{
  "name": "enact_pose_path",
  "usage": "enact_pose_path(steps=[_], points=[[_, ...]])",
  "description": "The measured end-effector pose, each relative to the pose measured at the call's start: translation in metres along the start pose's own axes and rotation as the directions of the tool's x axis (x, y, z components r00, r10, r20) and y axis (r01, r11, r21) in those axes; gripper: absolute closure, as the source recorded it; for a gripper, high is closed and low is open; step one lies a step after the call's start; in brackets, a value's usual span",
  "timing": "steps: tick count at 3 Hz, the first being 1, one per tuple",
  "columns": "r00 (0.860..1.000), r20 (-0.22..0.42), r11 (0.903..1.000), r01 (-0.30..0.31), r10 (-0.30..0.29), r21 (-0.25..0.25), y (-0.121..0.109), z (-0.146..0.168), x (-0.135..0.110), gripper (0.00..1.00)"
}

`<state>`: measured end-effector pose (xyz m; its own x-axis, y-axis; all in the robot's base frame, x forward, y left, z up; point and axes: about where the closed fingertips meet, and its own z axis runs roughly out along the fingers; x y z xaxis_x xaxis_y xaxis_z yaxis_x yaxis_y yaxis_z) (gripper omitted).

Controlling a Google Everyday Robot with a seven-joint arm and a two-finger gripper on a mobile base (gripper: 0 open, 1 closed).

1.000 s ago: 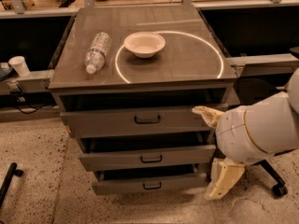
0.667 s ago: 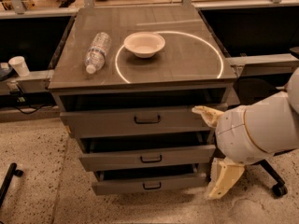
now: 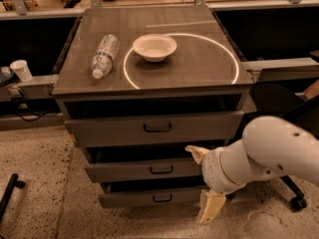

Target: Open middle drawer

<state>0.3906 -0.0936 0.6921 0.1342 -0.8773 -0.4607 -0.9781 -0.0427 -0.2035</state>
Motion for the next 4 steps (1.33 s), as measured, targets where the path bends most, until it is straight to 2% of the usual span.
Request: enact_pose_path(steps=[1, 2, 3, 4], points=[[0.998, 0.065, 0.9995, 0.005, -0.007, 0.031, 0.005, 0.050, 0.023, 0.00], [0.997, 0.070, 0.9990, 0.015, -0.018, 0.042, 0.002, 0.059, 0.028, 0.00], [0.997, 0.075, 0.9995, 0.028, -0.026, -0.014, 0.009, 0.065, 0.021, 0.00], [0.999, 0.049, 0.9994, -0.006, 0.007, -0.035, 0.002, 0.091, 0.057, 0.00]])
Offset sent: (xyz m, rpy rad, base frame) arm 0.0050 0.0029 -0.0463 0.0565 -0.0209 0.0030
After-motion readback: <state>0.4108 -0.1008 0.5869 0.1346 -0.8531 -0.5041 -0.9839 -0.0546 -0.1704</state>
